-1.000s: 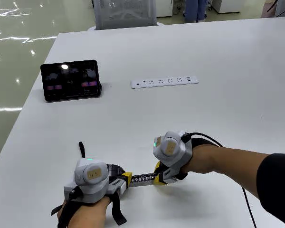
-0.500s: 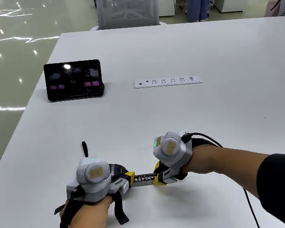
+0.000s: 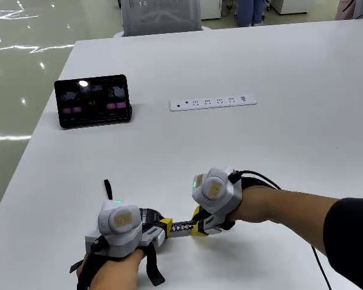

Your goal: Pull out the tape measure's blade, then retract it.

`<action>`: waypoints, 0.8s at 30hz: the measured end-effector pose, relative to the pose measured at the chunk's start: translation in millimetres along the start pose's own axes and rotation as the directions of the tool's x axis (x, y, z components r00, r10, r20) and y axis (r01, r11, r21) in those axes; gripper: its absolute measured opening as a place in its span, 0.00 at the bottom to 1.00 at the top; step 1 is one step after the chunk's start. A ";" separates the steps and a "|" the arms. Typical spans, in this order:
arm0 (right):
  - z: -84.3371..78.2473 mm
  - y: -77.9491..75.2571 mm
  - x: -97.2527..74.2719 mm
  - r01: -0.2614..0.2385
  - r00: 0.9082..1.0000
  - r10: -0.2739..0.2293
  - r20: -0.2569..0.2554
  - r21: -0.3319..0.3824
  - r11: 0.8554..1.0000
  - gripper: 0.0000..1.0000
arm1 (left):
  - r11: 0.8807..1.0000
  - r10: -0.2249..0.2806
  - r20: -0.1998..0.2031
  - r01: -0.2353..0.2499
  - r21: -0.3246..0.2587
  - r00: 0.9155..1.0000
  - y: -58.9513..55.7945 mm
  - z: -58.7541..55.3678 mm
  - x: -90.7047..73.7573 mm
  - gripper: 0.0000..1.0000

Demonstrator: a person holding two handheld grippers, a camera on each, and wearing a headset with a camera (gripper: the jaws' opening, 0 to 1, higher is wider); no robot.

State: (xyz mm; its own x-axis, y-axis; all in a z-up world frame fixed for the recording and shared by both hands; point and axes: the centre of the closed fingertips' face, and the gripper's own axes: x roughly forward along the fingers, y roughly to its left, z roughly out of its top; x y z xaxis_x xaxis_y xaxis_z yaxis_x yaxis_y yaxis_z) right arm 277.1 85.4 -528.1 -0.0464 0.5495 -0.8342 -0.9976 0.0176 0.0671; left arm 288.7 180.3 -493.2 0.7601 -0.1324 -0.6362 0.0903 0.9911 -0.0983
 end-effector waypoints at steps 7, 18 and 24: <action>3.9 1.6 3.2 0.006 1.000 -0.006 0.011 -0.003 1.000 0.11 | 1.000 -0.004 0.001 0.004 0.001 1.000 -0.1 -0.1 -0.1 0.61; 9.7 3.1 6.4 0.007 0.999 -0.007 0.039 0.001 1.000 0.11 | 1.000 -0.008 -0.003 0.008 0.000 1.000 -0.7 -0.1 -0.1 0.61; 12.0 3.6 8.3 0.007 0.999 -0.007 0.044 0.003 1.000 0.11 | 1.000 -0.008 -0.002 0.008 -0.001 1.000 -1.2 0.3 0.5 0.61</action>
State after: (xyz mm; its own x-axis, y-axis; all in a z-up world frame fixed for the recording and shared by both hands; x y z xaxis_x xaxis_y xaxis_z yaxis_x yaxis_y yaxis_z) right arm 273.7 100.0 -528.2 -0.0368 0.5860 -0.8095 -0.9977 0.0244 0.0630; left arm 289.2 179.0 -493.1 0.7582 -0.1407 -0.6367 0.0959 0.9899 -0.1045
